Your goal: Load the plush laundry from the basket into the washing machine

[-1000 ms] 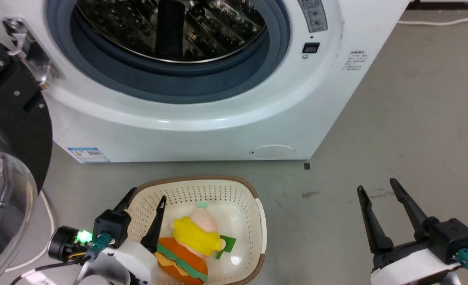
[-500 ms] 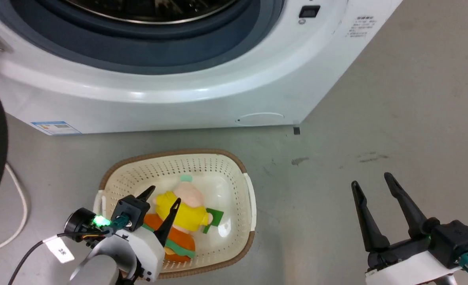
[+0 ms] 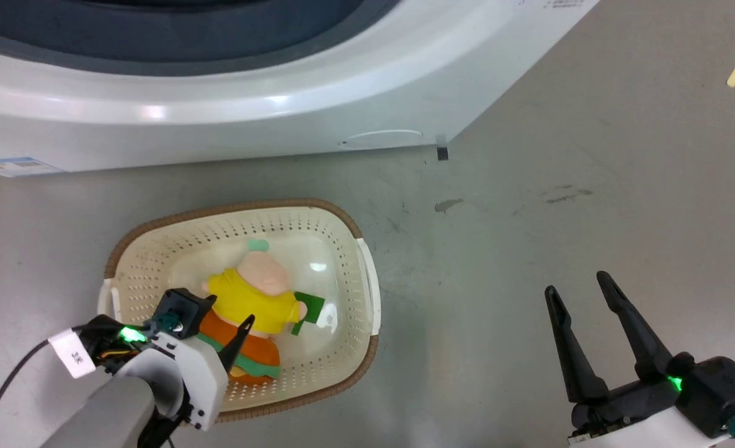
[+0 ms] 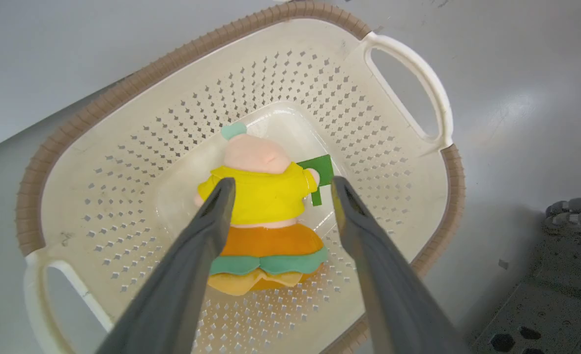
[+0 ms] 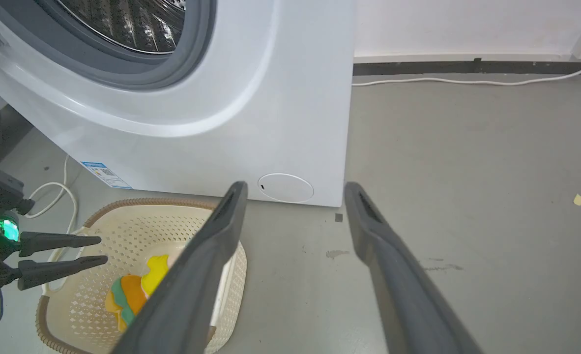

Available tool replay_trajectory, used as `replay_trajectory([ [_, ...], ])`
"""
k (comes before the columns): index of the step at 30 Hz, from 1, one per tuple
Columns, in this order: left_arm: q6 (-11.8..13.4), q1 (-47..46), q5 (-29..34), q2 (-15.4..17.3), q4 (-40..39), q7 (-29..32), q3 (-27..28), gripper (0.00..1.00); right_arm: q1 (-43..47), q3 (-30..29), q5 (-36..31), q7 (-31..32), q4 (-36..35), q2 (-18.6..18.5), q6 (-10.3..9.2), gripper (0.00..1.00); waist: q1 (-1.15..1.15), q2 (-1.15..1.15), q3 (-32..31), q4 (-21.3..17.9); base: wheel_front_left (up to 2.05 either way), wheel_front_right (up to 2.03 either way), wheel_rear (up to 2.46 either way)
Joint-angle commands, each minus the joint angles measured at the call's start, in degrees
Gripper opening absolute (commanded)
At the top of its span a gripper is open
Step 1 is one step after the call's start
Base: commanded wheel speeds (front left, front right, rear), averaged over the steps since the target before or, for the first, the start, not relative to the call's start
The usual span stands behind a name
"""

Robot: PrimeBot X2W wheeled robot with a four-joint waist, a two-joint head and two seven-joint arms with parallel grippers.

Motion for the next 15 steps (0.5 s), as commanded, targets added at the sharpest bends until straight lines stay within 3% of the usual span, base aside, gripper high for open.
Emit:
replay_trajectory([
  [1,-0.3,-2.3,-1.3,1.4,1.6,0.3,-2.1,1.0,0.8,0.2,1.0,-0.6,-0.8,0.0,-0.03,1.0,-0.01,0.0,1.8,-0.9,0.0,0.0,0.0],
  [15,-1.2,-10.6,-5.8,7.4,10.5,-0.5,-11.8,1.0,2.2,2.6,3.7,-2.3,-3.4,0.0,-0.04,1.0,-0.01,0.0,9.4,-4.0,0.0,0.0,0.0],
])
